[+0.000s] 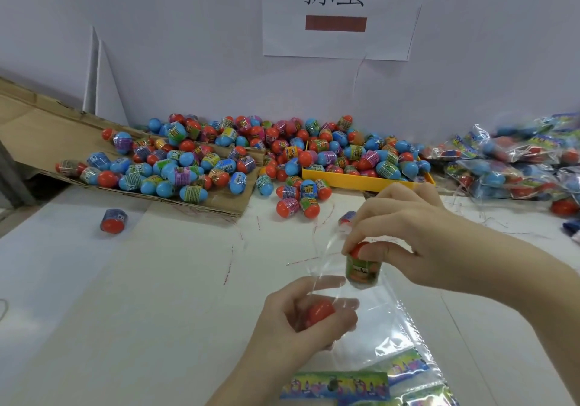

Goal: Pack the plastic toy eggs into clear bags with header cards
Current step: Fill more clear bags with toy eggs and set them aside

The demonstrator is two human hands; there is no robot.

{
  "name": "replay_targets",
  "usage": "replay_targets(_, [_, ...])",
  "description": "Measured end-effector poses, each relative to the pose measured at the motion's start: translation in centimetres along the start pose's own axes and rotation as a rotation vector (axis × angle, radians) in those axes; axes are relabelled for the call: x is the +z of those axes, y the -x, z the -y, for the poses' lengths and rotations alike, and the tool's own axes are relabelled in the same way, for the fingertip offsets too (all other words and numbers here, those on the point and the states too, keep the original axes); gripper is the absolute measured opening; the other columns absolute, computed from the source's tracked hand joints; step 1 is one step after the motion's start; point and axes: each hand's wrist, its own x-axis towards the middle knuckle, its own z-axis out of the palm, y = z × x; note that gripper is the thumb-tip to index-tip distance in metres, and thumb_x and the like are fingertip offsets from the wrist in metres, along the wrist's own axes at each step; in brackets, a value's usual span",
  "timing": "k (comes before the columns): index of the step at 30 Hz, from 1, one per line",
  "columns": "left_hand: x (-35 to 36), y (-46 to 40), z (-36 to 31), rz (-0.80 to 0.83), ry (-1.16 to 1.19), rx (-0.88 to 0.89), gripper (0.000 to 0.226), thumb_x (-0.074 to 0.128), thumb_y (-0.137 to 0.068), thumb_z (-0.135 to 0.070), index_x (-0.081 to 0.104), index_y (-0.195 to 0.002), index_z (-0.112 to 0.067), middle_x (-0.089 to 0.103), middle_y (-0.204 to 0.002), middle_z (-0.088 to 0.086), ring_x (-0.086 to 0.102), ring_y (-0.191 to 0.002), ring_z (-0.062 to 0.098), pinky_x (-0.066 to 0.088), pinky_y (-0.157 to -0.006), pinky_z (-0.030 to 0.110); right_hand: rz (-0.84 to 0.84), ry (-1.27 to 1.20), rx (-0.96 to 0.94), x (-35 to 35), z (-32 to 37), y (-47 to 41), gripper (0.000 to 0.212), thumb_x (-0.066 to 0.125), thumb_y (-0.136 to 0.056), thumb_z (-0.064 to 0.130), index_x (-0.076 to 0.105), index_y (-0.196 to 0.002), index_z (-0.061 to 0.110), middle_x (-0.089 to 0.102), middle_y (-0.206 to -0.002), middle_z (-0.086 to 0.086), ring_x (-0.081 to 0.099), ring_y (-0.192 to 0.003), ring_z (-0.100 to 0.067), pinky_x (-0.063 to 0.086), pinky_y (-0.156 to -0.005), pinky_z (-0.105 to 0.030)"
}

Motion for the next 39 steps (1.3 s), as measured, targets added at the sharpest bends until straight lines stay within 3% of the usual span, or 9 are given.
replay_targets(5, [-0.1,0.0,0.1,0.014,-0.013,-0.011,0.041,0.075,-0.05,-0.04,0.07,-0.089,-0.029,0.075,-0.088,0.0,0.069,-0.083,0.03,0.056,-0.075,0.039,0.107,-0.324,-0.001,-0.1,-0.3,0.1,0.032,0.05,-0.091,0.025,0.046,-0.089,0.057,0.048,-0.095,0.038,0.037,-0.101,0.011,0.028,-0.093,-0.015])
replay_targets(10, [0.0,0.0,0.0,0.031,-0.002,-0.004,0.04,0.075,-0.053,-0.038,0.069,-0.092,-0.034,0.074,-0.095,-0.006,0.067,-0.088,0.034,0.056,-0.067,0.024,-0.108,-0.46,0.046,1.1,-0.4,-0.3,0.023,0.052,-0.089,0.021,0.054,-0.087,0.044,0.057,-0.09,0.024,0.048,-0.087,0.013,0.036,-0.073,-0.001])
replay_targets(13, [-0.1,-0.1,0.0,0.017,0.01,-0.01,0.048,0.074,-0.052,-0.04,0.066,-0.097,-0.028,0.074,-0.09,-0.001,0.069,-0.083,0.029,0.056,-0.066,0.023,-0.095,-0.452,0.027,1.4,-0.2,-0.4,0.021,0.054,-0.087,0.026,0.052,-0.087,0.047,0.061,-0.092,0.021,0.049,-0.09,0.006,0.04,-0.079,-0.011])
replay_targets(19, [0.0,-0.1,0.1,0.017,0.06,-0.015,0.04,0.076,-0.05,-0.038,0.072,-0.089,-0.037,0.075,-0.082,0.001,0.072,-0.076,0.021,0.056,-0.063,0.024,0.049,-0.352,-0.011,0.8,-0.5,-0.5,0.025,0.029,-0.073,0.061,0.052,-0.075,0.052,0.055,-0.09,0.035,0.032,-0.103,0.014,0.013,-0.089,-0.022])
replay_targets(24, [-0.2,-0.2,0.4,0.012,0.053,-0.032,0.036,0.077,-0.049,-0.039,0.072,-0.084,-0.03,0.072,-0.068,-0.001,0.069,-0.063,0.016,0.057,-0.064,0.027,0.099,-0.408,0.017,1.9,0.1,-0.5,0.045,0.018,-0.056,0.078,0.052,-0.071,0.053,0.048,-0.102,0.025,0.023,-0.109,0.006,0.016,-0.092,-0.022])
replay_targets(27, [-0.2,-0.1,0.5,-0.004,0.059,-0.039,0.034,0.077,-0.05,-0.039,0.073,-0.083,-0.034,0.066,-0.057,-0.002,0.06,-0.049,0.009,0.055,-0.056,0.024,0.091,-0.391,0.013,2.3,0.3,-0.4,0.039,0.016,-0.056,0.074,0.046,-0.072,0.056,0.041,-0.093,0.03,0.011,-0.086,0.033,0.011,-0.076,-0.005])
replay_targets(29, [-0.2,-0.2,0.5,-0.014,0.082,-0.051,0.034,0.079,-0.051,-0.035,0.074,-0.085,-0.034,0.07,-0.064,-0.001,0.061,-0.05,0.01,0.049,-0.051,0.018,0.081,-0.383,0.009,2.6,0.4,-0.4,0.035,0.014,-0.059,0.073,0.042,-0.074,0.058,0.039,-0.093,0.031,0.006,-0.084,0.039,0.011,-0.081,-0.016])
replay_targets(35, [-0.6,-0.2,0.7,-0.041,0.098,-0.061,0.042,0.081,-0.052,-0.029,0.073,-0.093,-0.026,0.074,-0.081,-0.002,0.067,-0.064,0.007,0.049,-0.052,0.017,-0.118,-0.257,-0.071,3.9,-0.3,-0.9,0.075,-0.002,-0.067,0.08,0.065,-0.067,0.046,0.028,-0.105,0.054,0.002,-0.112,0.028,-0.016,-0.087,-0.003])
replay_targets(39, [-0.5,-0.3,0.6,-0.089,0.127,-0.08,0.035,0.076,-0.055,-0.017,0.071,-0.089,-0.024,0.074,-0.079,0.0,0.062,-0.053,0.007,0.044,-0.045,0.015,-0.522,-0.747,-0.017,4.3,-1.7,-2.3,0.063,0.019,-0.078,0.077,0.068,-0.071,0.037,0.056,-0.098,0.036,0.039,-0.108,0.014,0.022,-0.096,-0.005])
